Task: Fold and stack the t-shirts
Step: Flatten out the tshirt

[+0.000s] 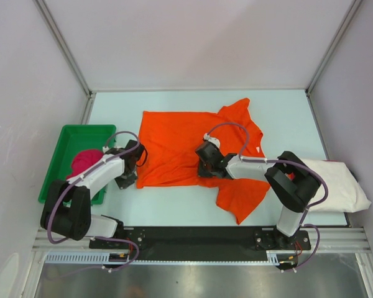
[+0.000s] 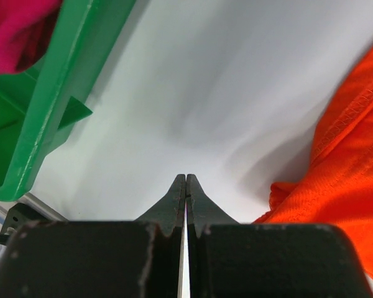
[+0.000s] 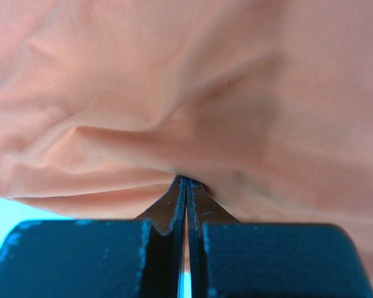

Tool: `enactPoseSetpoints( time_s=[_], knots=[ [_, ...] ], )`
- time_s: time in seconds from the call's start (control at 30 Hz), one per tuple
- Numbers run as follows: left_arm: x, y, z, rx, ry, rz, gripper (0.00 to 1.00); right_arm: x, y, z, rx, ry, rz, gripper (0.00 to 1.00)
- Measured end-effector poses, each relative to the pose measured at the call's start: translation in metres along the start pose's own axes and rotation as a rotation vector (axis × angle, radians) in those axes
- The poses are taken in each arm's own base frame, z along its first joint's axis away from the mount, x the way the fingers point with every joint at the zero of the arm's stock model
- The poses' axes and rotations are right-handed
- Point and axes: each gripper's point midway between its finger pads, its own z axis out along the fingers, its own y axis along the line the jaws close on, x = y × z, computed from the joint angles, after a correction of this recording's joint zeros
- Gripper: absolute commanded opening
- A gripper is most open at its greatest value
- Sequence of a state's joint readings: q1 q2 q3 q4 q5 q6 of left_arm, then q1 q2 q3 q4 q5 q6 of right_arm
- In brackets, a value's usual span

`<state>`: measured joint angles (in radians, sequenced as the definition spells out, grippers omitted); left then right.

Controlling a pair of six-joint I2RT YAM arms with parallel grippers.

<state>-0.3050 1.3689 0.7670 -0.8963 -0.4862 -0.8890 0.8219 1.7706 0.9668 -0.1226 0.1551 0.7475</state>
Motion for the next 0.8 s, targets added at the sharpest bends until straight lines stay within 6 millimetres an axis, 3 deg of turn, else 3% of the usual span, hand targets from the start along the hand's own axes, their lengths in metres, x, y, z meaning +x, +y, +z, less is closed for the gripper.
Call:
enactPoseSetpoints(
  time_s=[0.03, 0.07, 0.13, 0.17, 0.2, 0.27, 0.3, 0.37, 0.5, 0.67, 0.8],
  knots=[
    [0.000, -0.001, 0.000, 0.007, 0.001, 0.005, 0.13, 0.000, 0.000, 0.000, 0.000, -0.001, -0.002, 0.00],
    [0.000, -0.003, -0.002, 0.025, 0.003, 0.011, 0.27, 0.000, 0.000, 0.000, 0.000, -0.002, -0.007, 0.01],
    [-0.004, -0.011, -0.009, 0.090, -0.017, 0.015, 0.43, 0.000, 0.001, 0.000, 0.001, -0.006, -0.016, 0.15],
    [-0.007, -0.015, -0.014, 0.129, -0.038, 0.013, 0.56, 0.000, 0.002, -0.001, 0.004, -0.009, -0.025, 0.20],
    [-0.010, -0.018, -0.020, 0.165, -0.057, 0.012, 0.60, 0.000, 0.003, -0.001, 0.006, -0.012, -0.031, 0.31],
    [-0.016, -0.026, -0.035, 0.249, -0.105, 0.006, 0.64, 0.001, 0.006, -0.002, 0.009, -0.020, -0.051, 0.41],
    [-0.019, -0.031, -0.044, 0.293, -0.132, -0.001, 0.64, 0.002, 0.010, -0.003, 0.008, -0.023, -0.069, 0.50],
    [-0.022, -0.040, -0.058, 0.370, -0.168, 0.002, 0.59, 0.005, 0.013, -0.006, 0.020, -0.027, -0.100, 0.54],
    [-0.018, -0.057, -0.072, 0.464, -0.190, 0.031, 0.41, 0.015, 0.017, -0.013, 0.052, -0.017, -0.175, 0.47],
    [0.002, -0.074, -0.062, 0.500, -0.138, 0.086, 0.21, 0.022, 0.029, -0.021, 0.052, -0.009, -0.239, 0.40],
    [0.018, -0.088, -0.050, 0.507, -0.081, 0.134, 0.21, 0.027, 0.045, -0.027, 0.034, -0.020, -0.274, 0.40]
  ],
)
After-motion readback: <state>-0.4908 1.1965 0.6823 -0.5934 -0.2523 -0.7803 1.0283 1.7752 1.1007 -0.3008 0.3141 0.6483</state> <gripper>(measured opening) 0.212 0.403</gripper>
